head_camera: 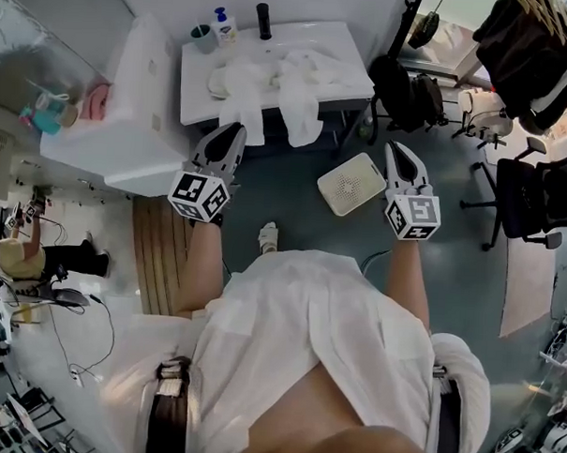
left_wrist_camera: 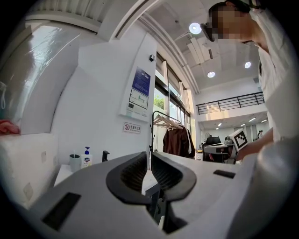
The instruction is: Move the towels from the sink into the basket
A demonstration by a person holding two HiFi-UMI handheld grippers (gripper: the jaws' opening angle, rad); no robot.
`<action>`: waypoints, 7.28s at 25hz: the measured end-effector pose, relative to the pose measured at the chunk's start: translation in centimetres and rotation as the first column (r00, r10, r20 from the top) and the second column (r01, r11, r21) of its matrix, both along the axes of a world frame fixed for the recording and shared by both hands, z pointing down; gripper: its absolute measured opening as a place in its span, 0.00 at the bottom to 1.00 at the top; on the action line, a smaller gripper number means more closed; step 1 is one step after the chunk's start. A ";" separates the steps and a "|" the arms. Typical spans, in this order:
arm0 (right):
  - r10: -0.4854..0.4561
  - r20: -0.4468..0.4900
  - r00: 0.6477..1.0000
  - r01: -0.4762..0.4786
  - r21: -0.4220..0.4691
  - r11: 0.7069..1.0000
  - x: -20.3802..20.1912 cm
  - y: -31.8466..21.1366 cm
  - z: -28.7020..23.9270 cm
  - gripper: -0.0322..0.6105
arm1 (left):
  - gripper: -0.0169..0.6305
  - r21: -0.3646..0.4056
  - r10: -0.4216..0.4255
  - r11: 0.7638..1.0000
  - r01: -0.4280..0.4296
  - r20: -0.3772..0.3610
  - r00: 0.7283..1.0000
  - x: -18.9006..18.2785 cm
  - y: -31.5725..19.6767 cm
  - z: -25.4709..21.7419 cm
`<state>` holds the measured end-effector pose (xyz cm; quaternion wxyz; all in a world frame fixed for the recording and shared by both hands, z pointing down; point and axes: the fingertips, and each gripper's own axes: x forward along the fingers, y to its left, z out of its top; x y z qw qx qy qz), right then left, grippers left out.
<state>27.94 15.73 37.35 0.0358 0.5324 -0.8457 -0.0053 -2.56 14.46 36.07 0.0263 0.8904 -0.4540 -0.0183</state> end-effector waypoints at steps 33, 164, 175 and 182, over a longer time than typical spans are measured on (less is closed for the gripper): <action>-0.405 -0.169 0.898 0.391 -0.114 0.913 -28.9 -20.4 6.2 0.11 | 0.09 -0.039 -0.091 0.995 0.092 0.028 0.995 -18.4 -15.8 4.1; 0.171 -0.072 0.983 -0.158 0.166 0.974 -17.2 -26.8 -4.4 0.23 | 0.09 0.030 0.481 0.873 -0.486 0.107 0.870 0.8 -34.1 0.7; 0.334 -0.059 0.941 -0.316 0.205 0.926 -3.8 -20.4 -6.6 0.23 | 0.09 0.033 0.522 0.849 -0.527 0.102 0.847 10.9 -29.3 0.2; 0.438 -0.038 0.898 -0.425 0.174 0.888 4.2 -17.0 -5.3 0.23 | 0.09 0.031 0.549 0.833 -0.553 0.080 0.832 16.5 -26.8 0.7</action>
